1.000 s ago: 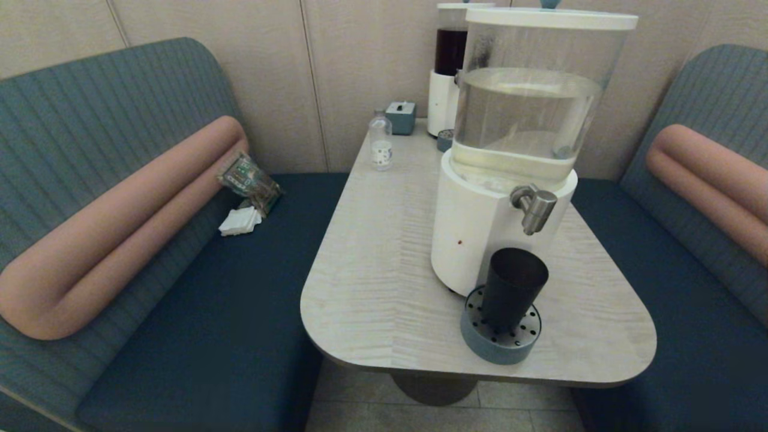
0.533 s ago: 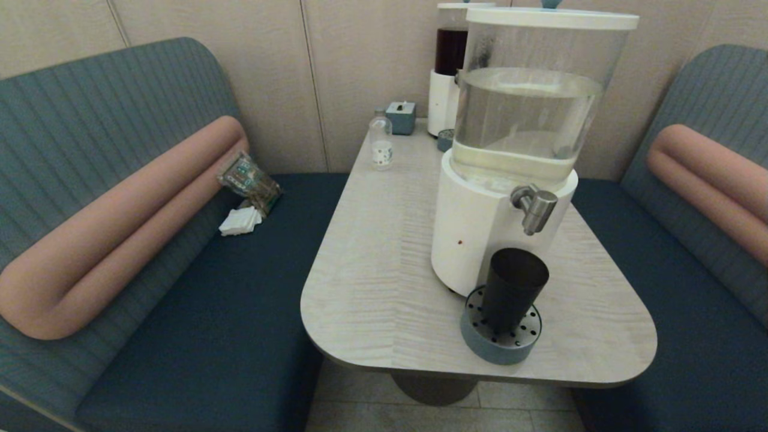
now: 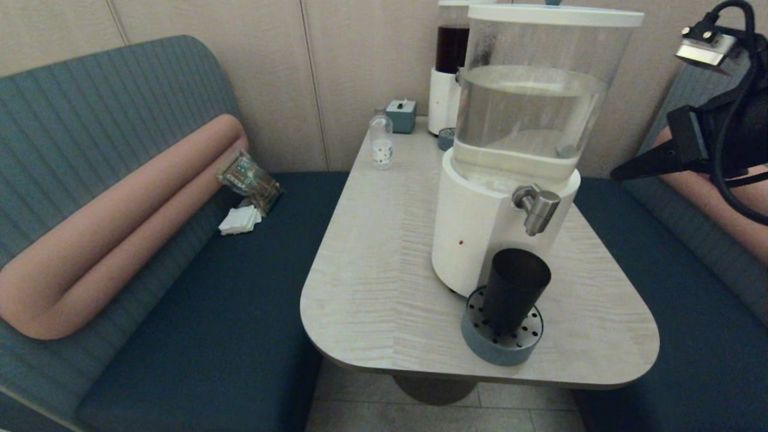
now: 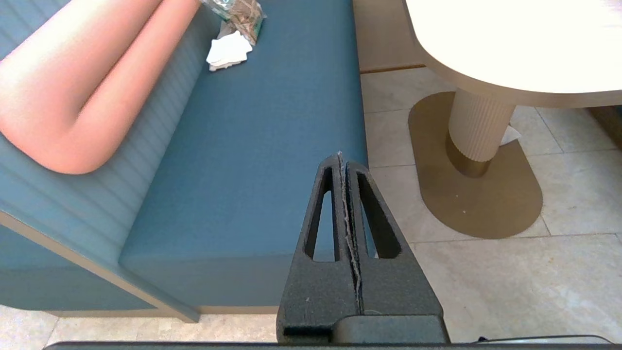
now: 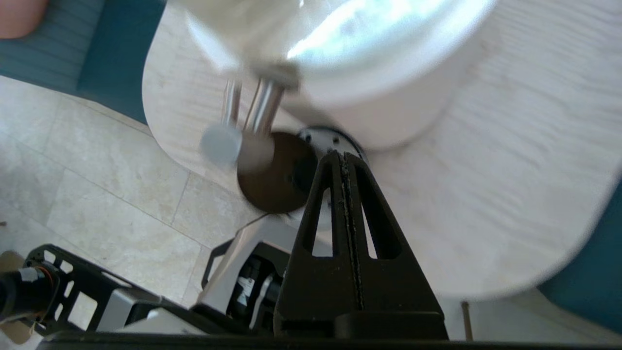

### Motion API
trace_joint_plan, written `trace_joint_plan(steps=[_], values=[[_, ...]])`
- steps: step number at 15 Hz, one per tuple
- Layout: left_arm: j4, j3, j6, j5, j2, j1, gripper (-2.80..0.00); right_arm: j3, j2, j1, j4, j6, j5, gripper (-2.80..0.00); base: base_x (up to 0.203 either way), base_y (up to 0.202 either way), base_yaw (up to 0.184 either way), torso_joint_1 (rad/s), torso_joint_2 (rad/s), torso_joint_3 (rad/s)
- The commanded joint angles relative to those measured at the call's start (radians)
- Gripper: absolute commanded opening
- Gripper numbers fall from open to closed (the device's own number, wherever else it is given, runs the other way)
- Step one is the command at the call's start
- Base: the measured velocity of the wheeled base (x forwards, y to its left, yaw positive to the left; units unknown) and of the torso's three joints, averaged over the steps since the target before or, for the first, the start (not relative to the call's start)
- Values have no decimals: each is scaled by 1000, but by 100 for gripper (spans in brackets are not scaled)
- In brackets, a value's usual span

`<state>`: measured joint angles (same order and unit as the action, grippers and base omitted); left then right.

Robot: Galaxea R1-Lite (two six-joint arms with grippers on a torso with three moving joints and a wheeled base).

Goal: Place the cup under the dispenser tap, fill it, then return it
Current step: Turn on the faucet

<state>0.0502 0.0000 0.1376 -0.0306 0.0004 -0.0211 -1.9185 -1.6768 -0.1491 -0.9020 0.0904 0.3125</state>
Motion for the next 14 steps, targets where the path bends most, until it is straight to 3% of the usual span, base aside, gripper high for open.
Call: trace_joint_plan(steps=[1,9,14], values=[[0,-1,0,0,3,0,-280,1,-71,3,30,0,17,-280,0,0,0,0,0,0],[0,0,0,0,3,0,-280,3,-80,-4,58,0,91,-280,0,0,0,0,0,0],[0,0,0,0,3,0,-280,4,-77,-40,61,-5,89,-280,0,0,0,0,0,0]])
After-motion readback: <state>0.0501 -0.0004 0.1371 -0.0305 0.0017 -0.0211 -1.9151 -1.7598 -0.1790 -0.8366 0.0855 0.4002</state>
